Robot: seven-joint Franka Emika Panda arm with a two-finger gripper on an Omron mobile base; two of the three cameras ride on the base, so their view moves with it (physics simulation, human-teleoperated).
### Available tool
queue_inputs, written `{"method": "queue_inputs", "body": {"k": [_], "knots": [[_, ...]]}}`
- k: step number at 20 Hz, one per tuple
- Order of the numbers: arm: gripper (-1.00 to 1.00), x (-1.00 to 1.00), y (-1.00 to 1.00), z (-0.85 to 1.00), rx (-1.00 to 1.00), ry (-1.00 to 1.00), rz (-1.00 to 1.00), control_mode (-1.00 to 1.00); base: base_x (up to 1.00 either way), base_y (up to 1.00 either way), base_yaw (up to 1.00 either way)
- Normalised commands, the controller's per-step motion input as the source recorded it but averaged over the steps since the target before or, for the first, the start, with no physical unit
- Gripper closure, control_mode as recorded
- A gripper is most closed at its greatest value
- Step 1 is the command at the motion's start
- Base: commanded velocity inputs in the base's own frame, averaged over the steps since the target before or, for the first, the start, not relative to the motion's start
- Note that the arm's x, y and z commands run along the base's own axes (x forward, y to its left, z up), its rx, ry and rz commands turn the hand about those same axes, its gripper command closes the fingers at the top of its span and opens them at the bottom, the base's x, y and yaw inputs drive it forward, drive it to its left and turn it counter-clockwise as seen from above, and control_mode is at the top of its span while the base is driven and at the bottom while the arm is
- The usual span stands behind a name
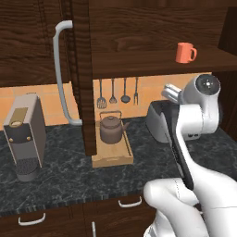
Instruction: Pick the kettle from the counter and place it on the tray. Then pick the mug from the cabinet and place it on the tray. Then close the cabinet doors.
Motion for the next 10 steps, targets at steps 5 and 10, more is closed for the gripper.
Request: {"method": "queue_inputs", "body": {"k": [5,10], "knots": [[-1.00,-0.37,-0.41,0.38,-0.32,-0.17,0.24,-1.00,0.00,0.00,0.00],[-1.00,-0.21,-0.31,-0.13,-0.16,-0.02,0.10,-1.00,0.00,0.00,0.00]]}}
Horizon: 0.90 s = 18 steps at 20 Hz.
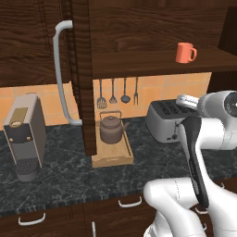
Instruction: Pick the kettle from the counter and place it on the tray. Then pick the mug from the cabinet and place it on the tray. Then close the cabinet doors.
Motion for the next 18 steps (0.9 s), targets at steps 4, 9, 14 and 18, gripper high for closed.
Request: {"method": "queue_inputs", "body": {"k": [4,9,14,18], "knots": [[-1.00,-0.73,-0.34,0.33,-0.26,-0.09,0.01,-1.00,0.00,0.00,0.00],[-1.00,-0.53,-0.14,0.57,-0.29,-0.03,0.06,-1.00,0.00,0.00,0.00],[-1.00,-0.35,0.00,0.66,-0.16,0.00,0.01,-1.00,0.00,0.00,0.00],[-1.00,-0.22,0.00,0.37,-0.07,0.00,0.00,-1.00,0.00,0.00,0.00]]}}
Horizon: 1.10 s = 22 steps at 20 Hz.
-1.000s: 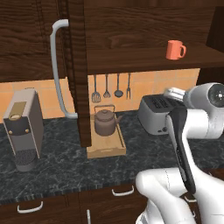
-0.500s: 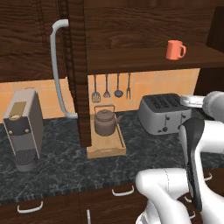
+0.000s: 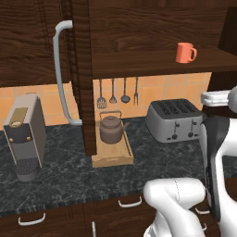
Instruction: Pick the kettle from the counter and place it on the tray. Then pick the mug from the cabinet and place it on the tray. Then close the cabinet doors.
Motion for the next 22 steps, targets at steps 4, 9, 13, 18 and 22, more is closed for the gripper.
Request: {"method": "queue_inputs", "body": {"k": [4,9,13,18,22], "knots": [[-1.00,-0.04,0.00,0.02,0.00,0.00,0.00,-1.00,0.00,0.00,0.00],[-1.00,0.05,0.00,0.37,0.00,0.00,0.00,-1.00,0.00,0.00,0.00],[-1.00,0.36,0.04,0.41,0.00,0.04,0.08,-1.00,0.00,0.00,0.00],[-1.00,0.56,-0.06,0.22,0.02,0.04,0.28,-1.00,0.00,0.00,0.00],[-1.00,0.43,-0.25,0.11,0.03,0.00,0.25,-1.00,0.00,0.00,0.00]]}}
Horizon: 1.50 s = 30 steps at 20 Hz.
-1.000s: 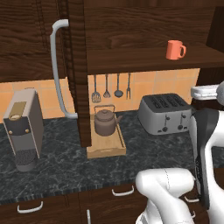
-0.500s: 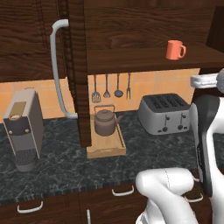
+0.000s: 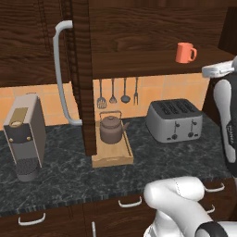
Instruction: Pick the kettle from the counter and place it on the tray. Then pick the mug from the cabinet and place it on the tray. Then close the cabinet doors.
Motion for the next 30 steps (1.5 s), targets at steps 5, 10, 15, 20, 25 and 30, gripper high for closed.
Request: {"method": "queue_inputs", "body": {"k": [5,10,15,20,25,30], "knots": [[-1.00,0.39,-0.34,0.02,0.02,0.00,0.10,-1.00,0.00,0.00,0.00],[-1.00,0.59,-0.15,0.01,0.03,0.07,0.00,-1.00,0.00,0.00,0.00],[-1.00,0.55,-0.11,0.04,0.03,0.08,0.00,-1.00,0.00,0.00,0.00],[-1.00,0.50,-0.24,0.11,0.04,0.06,0.00,-1.00,0.00,0.00,0.00],[-1.00,0.63,-0.14,0.01,0.05,0.14,0.00,-1.00,0.00,0.00,0.00],[-1.00,0.41,-0.04,0.00,0.00,0.02,0.06,-1.00,0.00,0.00,0.00]]}}
